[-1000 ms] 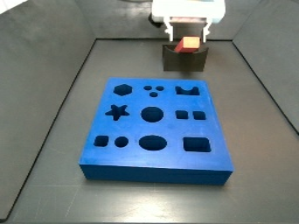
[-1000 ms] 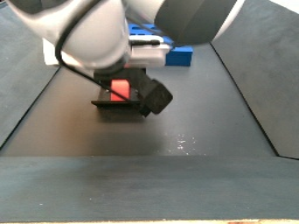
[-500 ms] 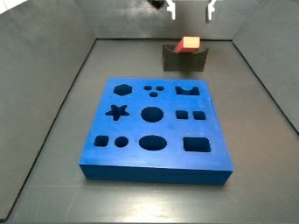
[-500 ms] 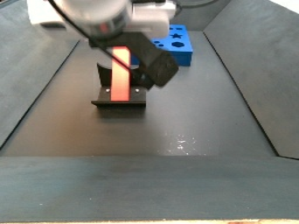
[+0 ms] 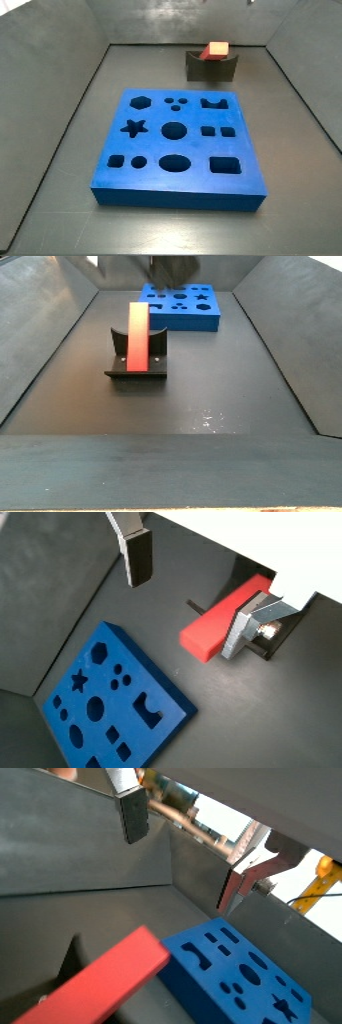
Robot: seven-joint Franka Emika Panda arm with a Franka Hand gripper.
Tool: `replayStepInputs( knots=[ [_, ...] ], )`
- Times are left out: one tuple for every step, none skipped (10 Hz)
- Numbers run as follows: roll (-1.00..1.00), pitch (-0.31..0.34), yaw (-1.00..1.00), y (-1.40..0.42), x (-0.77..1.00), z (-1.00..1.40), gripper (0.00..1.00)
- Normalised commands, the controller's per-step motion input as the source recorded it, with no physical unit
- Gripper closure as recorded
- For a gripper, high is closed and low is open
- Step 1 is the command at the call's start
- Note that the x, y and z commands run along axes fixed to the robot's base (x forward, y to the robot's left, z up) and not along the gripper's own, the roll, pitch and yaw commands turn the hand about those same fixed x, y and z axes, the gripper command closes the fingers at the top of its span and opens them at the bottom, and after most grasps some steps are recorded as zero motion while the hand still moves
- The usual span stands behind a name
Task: Pick up the rectangle object. Move up. Place the rectangle object on the fixture. Regrasp the rectangle object. Move to above the board. Insert the rectangle object.
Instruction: Regrasp the rectangle object.
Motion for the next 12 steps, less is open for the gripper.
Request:
replayStepInputs(
  knots=[
    [1.00,0.046,0.00,-0.79,-0.08,0.55,0.00],
    [1.00,0.042,0.00,-0.56,-0.07,0.26,0.00],
    [1.00,0.037,0.00,-0.39,-0.05,0.07,0.00],
    [1.00,0.033,0.00,-0.21,-0.04,0.03,0.00],
    [1.00,0.029,0.00,-0.02,-0.05,0.05,0.00],
    [1.00,0.024,0.00,-0.01,-0.04,0.04,0.00],
    [1.00,0.020,0.00,-0.02,-0.04,0.02,0.00],
    [1.00,0.015,0.01,-0.03,-0.02,0.01,0.00],
    [1.00,0.013,0.01,-0.02,-0.02,0.02,0.00],
    [1.00,0.009,0.01,-0.02,-0.01,0.02,0.00],
    [1.00,0.008,0.01,-0.02,-0.01,0.01,0.00],
    [1.00,0.009,0.01,-0.02,-0.01,0.01,0.00]
  ],
)
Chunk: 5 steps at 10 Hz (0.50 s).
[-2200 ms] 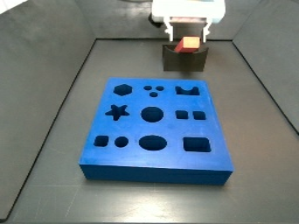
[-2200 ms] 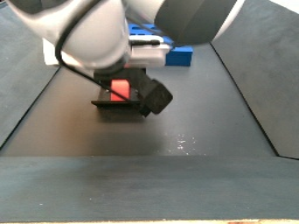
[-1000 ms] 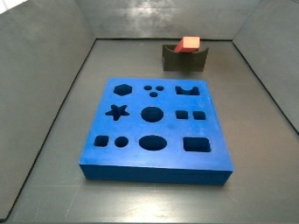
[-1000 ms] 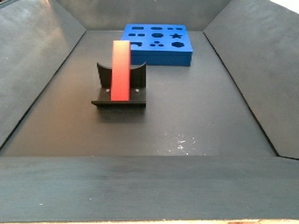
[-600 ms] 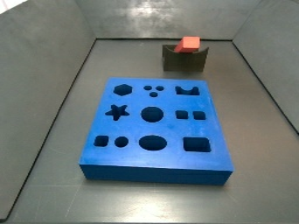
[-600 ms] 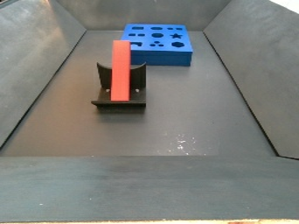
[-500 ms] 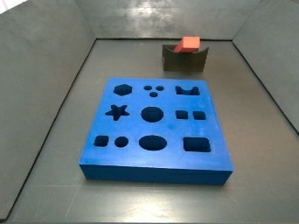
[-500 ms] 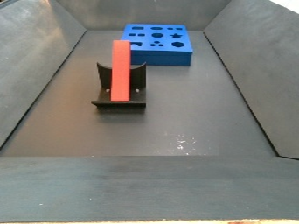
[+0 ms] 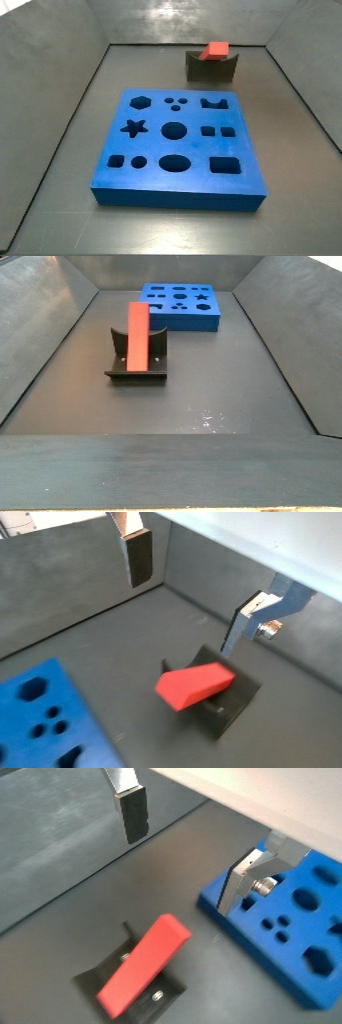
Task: Pick up the rectangle object. Move up. Place the rectangle object on the fixture. Regrasp the rectangle object. Move to above the board. Insert the rectangle object.
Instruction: Regrasp the rectangle object.
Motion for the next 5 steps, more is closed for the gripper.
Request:
replayStepInputs(
  knots=[
    [1.00,0.015,0.01,-0.02,-0.01,0.01,0.00],
    [1.00,0.022,0.02,-0.02,0.00,0.01,0.00],
    [1.00,0.032,0.02,-0.03,0.02,0.00,0.00],
    [1.00,0.042,0.02,-0.03,0.03,0.00,0.00],
    [1.00,0.060,0.03,-0.03,0.05,0.00,0.00]
  ],
)
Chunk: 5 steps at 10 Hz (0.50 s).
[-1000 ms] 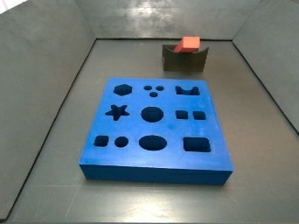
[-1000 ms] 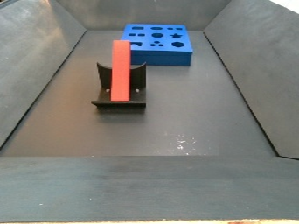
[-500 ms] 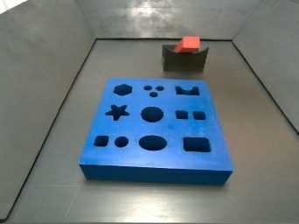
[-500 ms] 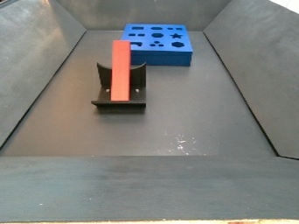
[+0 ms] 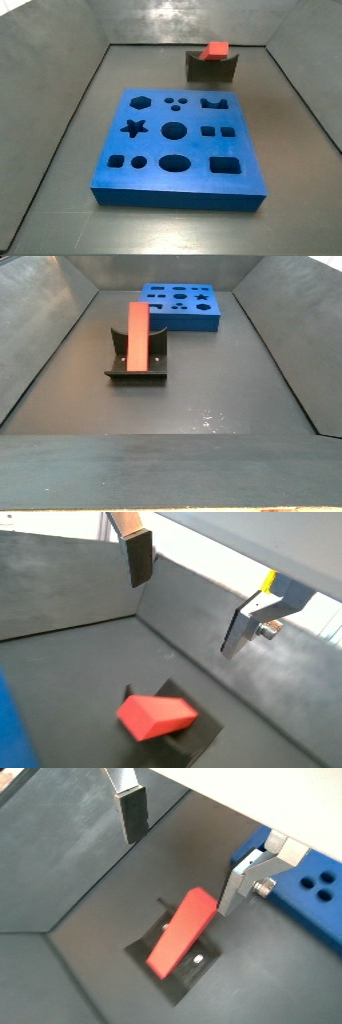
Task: Pick up the rectangle object. Move up. Place the rectangle object on the fixture. Regrasp the rectangle object. Move to above the board. Insert the rectangle object.
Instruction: Regrasp the rectangle object.
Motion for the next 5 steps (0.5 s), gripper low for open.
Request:
replayStepInputs(
  knots=[
    [1.00,0.069,0.03,-0.04,0.06,0.00,0.00],
    [1.00,0.104,0.05,-0.04,0.07,0.00,0.00],
    [1.00,0.119,0.06,-0.04,0.08,0.00,0.00],
    [1.00,0.159,0.09,-0.05,0.09,0.00,0.00],
    [1.00,0.194,0.12,-0.05,0.09,-0.01,0.00]
  ],
)
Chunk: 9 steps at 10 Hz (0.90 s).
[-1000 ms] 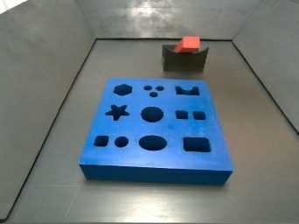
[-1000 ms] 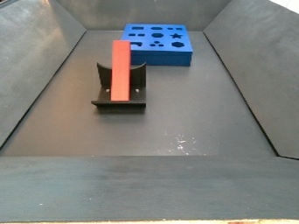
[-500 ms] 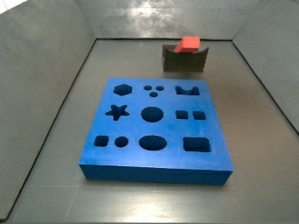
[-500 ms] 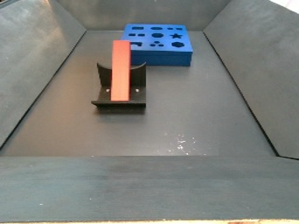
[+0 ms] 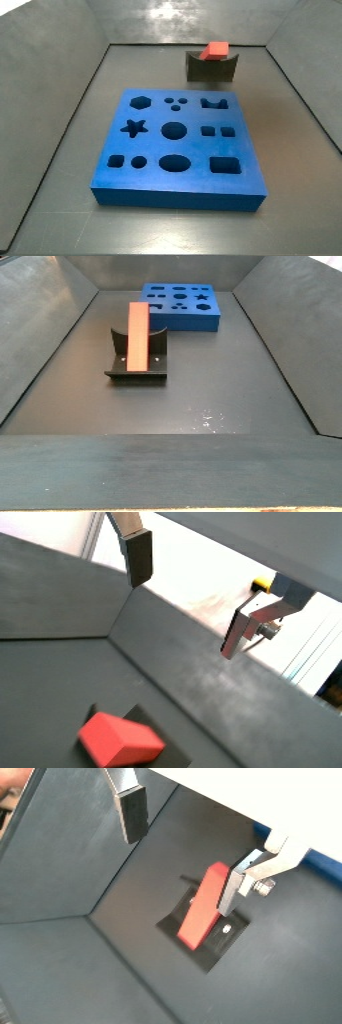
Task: Pick up the rectangle object. Move up. Place the rectangle object on the fixture. Regrasp the rectangle object. Move to above the board. Insert the rectangle object.
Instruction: Regrasp the rectangle object.
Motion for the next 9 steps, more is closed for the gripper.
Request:
replayStepInputs(
  knots=[
    [0.77,0.190,0.15,-0.06,0.10,0.00,0.00],
    [0.65,0.180,0.17,-0.05,0.10,-0.01,0.00],
    [0.40,0.149,0.19,-0.05,0.10,-0.01,0.00],
    [0.27,0.120,0.21,-0.04,0.09,0.00,0.00],
    [0.18,0.068,0.22,-0.04,0.08,0.00,0.00],
    [0.15,0.037,0.22,-0.04,0.08,0.00,0.00],
    [0.11,0.005,0.21,0.04,0.03,-1.00,0.00],
    [0.10,-0.006,0.19,0.04,0.03,-1.00,0.00],
    [0.08,-0.058,0.15,0.04,0.04,-1.00,0.00]
  ],
)
